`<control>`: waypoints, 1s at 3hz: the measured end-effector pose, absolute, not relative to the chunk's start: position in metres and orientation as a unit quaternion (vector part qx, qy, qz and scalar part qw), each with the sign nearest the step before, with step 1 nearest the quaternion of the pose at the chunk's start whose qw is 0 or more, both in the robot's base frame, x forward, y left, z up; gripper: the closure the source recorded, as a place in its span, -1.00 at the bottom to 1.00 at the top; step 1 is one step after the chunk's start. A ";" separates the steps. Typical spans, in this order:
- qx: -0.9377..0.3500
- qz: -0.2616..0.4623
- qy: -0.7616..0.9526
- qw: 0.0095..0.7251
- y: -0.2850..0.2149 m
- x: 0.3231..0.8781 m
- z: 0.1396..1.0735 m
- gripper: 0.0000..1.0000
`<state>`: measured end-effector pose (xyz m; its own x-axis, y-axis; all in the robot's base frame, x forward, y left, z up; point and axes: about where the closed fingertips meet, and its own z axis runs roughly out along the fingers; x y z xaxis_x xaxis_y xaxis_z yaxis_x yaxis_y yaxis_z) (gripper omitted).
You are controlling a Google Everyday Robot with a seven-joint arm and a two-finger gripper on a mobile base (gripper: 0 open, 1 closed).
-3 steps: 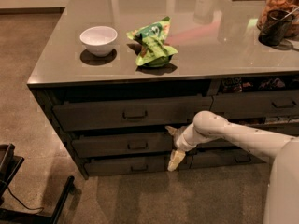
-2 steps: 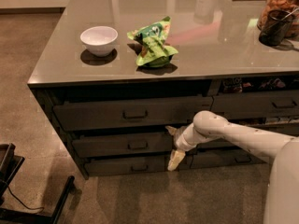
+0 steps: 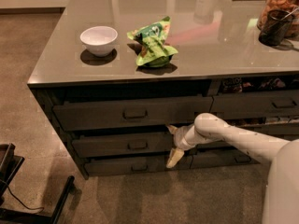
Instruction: Open middle drawer
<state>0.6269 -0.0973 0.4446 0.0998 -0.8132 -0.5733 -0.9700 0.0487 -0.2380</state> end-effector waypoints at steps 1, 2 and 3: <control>-0.677 0.126 0.654 0.313 -0.095 0.641 0.439 -1.00; -0.680 0.127 0.651 0.311 -0.092 0.652 0.433 -1.00; -0.684 0.132 0.652 0.299 -0.090 0.657 0.424 -1.00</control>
Offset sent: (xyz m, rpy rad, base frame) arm 0.0412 0.0048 -0.0164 0.0051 -0.0260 0.0166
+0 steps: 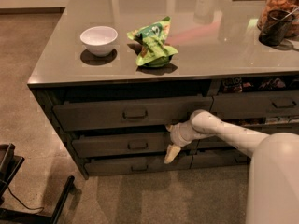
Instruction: Open middle drawer
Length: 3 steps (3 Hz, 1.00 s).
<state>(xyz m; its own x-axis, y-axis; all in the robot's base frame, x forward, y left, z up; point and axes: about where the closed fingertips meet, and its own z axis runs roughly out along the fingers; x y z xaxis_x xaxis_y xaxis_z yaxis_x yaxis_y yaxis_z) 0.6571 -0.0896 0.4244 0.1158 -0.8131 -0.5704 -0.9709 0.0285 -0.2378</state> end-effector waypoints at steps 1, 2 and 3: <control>-0.685 0.137 0.657 0.284 -0.090 0.656 0.417 -1.00; -0.684 0.145 0.660 0.274 -0.089 0.652 0.411 -1.00; -0.682 0.155 0.663 0.266 -0.089 0.647 0.407 -1.00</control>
Offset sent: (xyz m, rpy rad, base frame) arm -0.0064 -0.0034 -0.0162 -0.0290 0.0797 -0.0028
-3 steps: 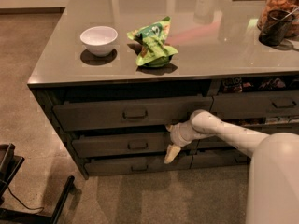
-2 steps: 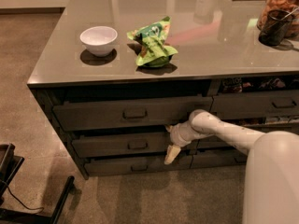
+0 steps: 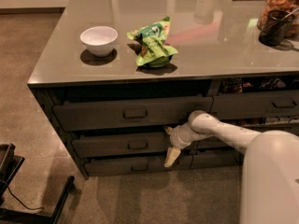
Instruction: Open middle drawer
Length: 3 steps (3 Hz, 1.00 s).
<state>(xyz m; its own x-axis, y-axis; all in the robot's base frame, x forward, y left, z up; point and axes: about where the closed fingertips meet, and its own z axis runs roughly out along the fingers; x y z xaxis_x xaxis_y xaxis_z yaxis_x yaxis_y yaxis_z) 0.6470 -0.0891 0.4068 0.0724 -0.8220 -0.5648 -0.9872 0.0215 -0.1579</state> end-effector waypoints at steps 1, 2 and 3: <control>-0.682 0.163 0.665 0.259 -0.090 0.642 0.405 -1.00; -0.682 0.174 0.665 0.250 -0.092 0.636 0.406 -1.00; -0.683 0.188 0.665 0.238 -0.095 0.627 0.409 -0.65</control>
Offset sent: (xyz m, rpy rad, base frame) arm -0.0168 -0.0087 0.0042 0.0018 0.0738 0.0189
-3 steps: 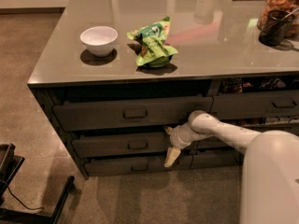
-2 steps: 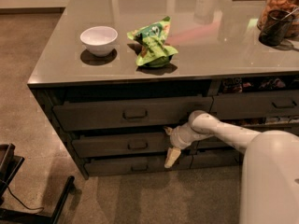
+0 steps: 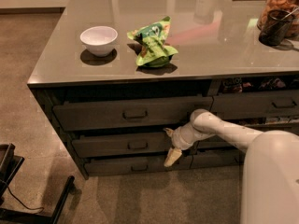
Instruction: Open middle drawer
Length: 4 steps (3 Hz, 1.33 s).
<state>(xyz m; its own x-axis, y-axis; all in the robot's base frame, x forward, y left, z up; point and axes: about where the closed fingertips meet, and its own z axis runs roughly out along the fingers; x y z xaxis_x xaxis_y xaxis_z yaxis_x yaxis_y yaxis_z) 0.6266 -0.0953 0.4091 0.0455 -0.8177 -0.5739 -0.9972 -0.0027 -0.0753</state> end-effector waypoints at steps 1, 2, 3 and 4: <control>-0.682 0.199 0.665 0.229 -0.099 0.621 0.413 -0.18; -0.682 0.199 0.665 0.229 -0.099 0.626 0.417 0.28; -0.682 0.199 0.665 0.229 -0.100 0.630 0.420 0.75; -0.682 0.200 0.665 0.229 -0.100 0.633 0.422 1.00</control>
Offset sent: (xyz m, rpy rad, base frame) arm -0.0455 -0.0277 0.0301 0.0170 0.1595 0.0313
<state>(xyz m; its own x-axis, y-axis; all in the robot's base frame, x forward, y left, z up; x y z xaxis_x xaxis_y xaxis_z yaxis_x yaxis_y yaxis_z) 0.6329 -0.0998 0.4220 0.0351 -0.8157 -0.5775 -0.9988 -0.0095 -0.0473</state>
